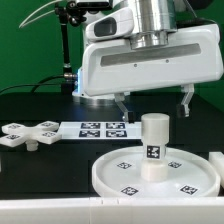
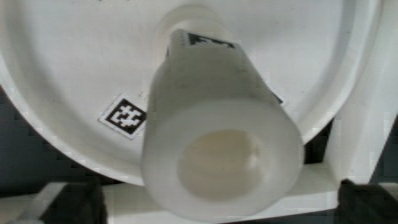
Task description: Assemble round table
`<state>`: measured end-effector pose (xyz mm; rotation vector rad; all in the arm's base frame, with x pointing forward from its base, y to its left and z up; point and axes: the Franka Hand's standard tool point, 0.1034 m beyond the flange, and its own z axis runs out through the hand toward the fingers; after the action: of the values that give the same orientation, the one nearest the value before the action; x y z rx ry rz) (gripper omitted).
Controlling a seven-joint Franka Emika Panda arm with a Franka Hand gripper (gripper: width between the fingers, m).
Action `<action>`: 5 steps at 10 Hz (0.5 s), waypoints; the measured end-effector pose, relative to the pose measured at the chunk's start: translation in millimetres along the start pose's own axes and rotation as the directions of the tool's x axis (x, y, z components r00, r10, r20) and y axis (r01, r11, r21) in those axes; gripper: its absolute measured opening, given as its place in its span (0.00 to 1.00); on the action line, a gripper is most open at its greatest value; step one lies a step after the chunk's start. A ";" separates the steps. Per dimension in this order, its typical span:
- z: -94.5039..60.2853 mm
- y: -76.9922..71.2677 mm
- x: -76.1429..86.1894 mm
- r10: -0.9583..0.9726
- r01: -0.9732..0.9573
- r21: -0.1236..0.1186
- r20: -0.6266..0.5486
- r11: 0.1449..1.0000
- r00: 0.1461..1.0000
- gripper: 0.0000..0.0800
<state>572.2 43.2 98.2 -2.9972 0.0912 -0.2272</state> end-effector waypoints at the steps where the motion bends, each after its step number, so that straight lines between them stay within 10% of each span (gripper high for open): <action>1: -1.8 -3.1 -0.7 0.001 -0.002 0.017 0.078 1.000 0.997 0.81; 5: 0.3 -2.8 2.1 -0.060 0.062 -0.012 0.084 0.998 0.995 0.81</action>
Offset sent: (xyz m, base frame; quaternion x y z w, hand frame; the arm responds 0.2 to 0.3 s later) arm 0.0000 0.0000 0.0000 0.0000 0.0000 0.0000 1.0000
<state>574.5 45.9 98.6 -3.0224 -0.0071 -0.1075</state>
